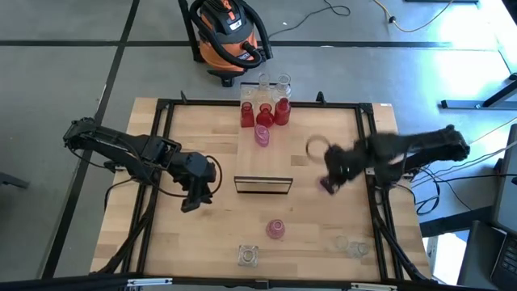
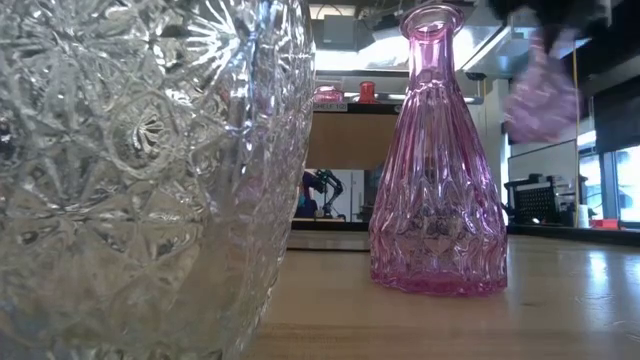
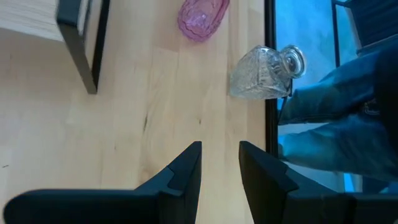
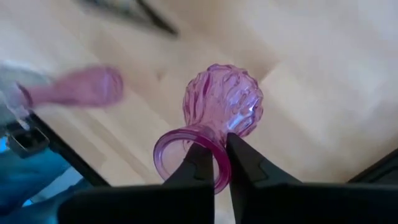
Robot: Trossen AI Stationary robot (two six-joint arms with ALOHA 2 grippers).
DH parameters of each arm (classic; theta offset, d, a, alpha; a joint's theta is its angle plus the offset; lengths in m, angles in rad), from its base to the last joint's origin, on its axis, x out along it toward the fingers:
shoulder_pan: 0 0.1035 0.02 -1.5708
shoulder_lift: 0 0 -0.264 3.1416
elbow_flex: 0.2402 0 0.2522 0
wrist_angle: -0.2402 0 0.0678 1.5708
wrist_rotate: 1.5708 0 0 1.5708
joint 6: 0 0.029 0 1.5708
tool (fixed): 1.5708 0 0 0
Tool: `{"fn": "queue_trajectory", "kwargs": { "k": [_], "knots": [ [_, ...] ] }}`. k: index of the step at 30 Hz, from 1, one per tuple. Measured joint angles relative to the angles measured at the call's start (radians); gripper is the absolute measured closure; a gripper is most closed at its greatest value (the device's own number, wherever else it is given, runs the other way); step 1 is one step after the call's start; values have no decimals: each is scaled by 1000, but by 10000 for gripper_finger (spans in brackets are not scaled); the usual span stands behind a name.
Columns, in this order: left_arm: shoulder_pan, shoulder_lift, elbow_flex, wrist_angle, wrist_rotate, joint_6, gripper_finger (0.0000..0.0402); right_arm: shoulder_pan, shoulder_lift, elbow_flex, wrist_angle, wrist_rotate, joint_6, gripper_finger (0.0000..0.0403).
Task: Sort vases onto shelf
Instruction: Put the purple vase on the shelf aligned with the other purple vase
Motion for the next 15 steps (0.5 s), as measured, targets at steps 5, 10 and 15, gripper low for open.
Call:
{"fn": "queue_trajectory", "kwargs": {
  "k": [5,10,15],
  "knots": [
    [0,0,0,0,-5,8,301,-295,55,197,-120,-10,-312,400],
    [21,0,0,-1,-21,37,301,-486,228,414,-166,-44,-566,401],
    [57,0,0,-13,14,53,301,-531,450,670,-255,-75,-727,401]
  ]
}}
